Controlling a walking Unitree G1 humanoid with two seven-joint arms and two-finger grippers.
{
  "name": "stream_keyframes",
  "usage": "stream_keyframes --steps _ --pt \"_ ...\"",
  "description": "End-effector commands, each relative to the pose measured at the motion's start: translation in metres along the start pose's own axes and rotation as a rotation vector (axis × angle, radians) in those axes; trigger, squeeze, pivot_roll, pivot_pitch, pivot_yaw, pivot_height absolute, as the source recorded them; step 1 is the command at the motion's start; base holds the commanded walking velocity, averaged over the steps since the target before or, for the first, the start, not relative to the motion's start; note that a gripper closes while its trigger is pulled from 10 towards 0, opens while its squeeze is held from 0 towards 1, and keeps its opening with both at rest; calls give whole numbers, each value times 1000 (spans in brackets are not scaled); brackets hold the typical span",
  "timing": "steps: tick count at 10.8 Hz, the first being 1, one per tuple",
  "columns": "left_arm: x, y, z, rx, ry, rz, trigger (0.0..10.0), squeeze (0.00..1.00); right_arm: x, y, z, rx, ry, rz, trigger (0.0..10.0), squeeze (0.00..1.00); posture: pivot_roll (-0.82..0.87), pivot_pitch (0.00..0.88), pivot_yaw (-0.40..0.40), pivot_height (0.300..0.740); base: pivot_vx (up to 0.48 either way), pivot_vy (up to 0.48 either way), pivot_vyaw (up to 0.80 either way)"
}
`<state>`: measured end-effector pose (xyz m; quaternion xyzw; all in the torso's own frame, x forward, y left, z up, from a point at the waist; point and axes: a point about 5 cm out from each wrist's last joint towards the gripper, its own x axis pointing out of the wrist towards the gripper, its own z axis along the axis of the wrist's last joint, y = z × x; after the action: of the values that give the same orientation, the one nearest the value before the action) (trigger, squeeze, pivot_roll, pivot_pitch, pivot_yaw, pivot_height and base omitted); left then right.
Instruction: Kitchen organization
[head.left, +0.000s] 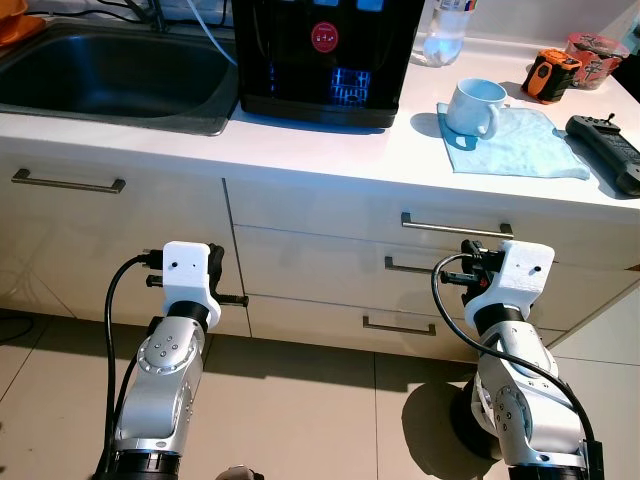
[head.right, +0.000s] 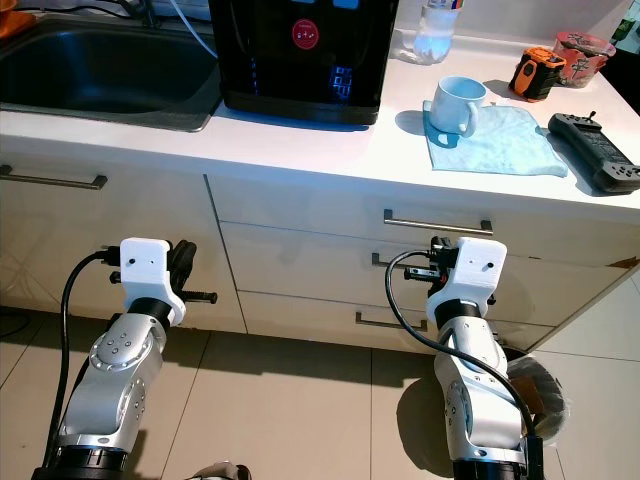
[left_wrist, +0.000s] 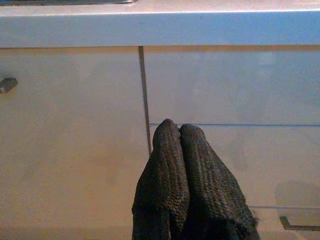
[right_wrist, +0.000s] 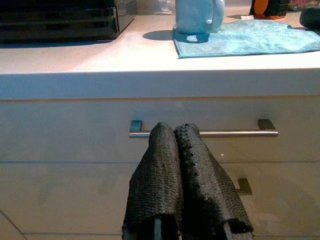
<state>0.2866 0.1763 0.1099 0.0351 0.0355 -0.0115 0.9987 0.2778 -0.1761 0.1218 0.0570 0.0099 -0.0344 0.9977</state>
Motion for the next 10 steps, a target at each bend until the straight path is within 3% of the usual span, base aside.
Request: stream_keyframes --steps 1,4,6,10 --pt "0 0 2 7 -4 7 10000 0 1 -3 2 -13 2 -11 10000 0 31 60 -27 740 0 0 0" --pt "0 0 2 7 -4 7 10000 0 1 -3 2 -13 2 -11 10000 0 31 60 -27 740 0 0 0" --pt "-3 3 2 -15 -8 27 10000 0 -4 0 -5 49 25 2 10000 0 35 72 -31 740 0 0 0" --pt "-4 0 2 -27 -11 15 10000 0 -5 -1 -4 -2 10 -15 10000 0 33 77 -33 740 0 0 0"
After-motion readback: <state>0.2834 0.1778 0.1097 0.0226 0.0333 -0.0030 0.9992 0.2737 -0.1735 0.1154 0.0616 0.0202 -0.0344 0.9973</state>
